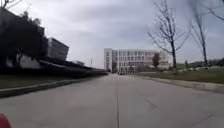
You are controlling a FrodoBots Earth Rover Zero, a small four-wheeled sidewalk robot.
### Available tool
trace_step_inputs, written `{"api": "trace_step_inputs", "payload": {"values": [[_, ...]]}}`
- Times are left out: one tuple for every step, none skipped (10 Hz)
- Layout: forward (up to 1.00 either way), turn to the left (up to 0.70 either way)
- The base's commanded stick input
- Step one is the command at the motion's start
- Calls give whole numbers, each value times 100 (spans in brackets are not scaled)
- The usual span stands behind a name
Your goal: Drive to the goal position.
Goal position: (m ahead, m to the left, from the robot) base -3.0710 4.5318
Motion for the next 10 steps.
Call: {"api": "trace_step_inputs", "payload": {"values": [[70, 0], [70, 0], [70, 0], [70, 0], [70, 0], [70, 0], [70, 0], [70, 0], [70, 0], [70, 0]]}}
